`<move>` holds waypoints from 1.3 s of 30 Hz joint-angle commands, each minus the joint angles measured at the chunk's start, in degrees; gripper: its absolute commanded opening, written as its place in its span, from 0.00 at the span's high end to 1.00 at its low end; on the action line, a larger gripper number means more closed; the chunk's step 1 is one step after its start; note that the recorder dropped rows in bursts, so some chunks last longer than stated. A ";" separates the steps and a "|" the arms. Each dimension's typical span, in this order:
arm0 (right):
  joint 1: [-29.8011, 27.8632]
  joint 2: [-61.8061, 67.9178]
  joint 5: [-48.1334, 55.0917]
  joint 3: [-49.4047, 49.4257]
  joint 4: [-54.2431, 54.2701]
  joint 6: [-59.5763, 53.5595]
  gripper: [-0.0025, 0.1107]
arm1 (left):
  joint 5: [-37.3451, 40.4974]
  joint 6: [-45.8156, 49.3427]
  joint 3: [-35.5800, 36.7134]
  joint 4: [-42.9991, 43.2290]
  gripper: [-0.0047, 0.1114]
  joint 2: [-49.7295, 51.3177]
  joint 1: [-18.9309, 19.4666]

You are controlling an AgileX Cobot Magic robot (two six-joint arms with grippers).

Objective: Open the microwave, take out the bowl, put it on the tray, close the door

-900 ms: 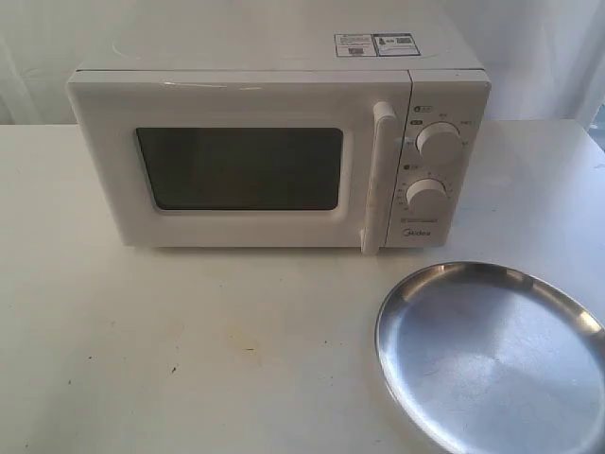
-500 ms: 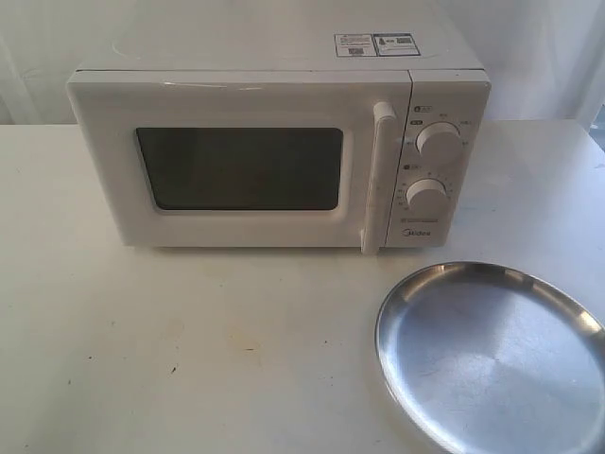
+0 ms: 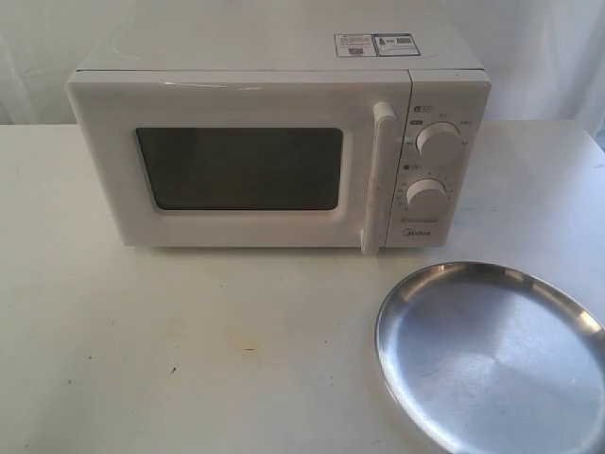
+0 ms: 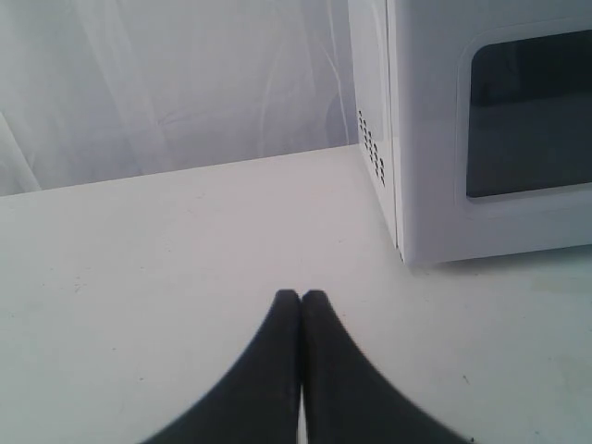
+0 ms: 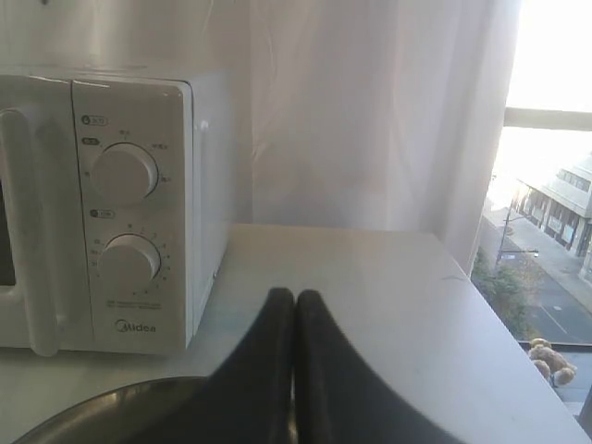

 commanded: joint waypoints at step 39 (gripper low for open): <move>-0.10 -0.33 -42.93 0.26 -33.52 40.49 0.98 | -0.21 0.00 -0.16 -0.45 0.96 -0.12 -0.23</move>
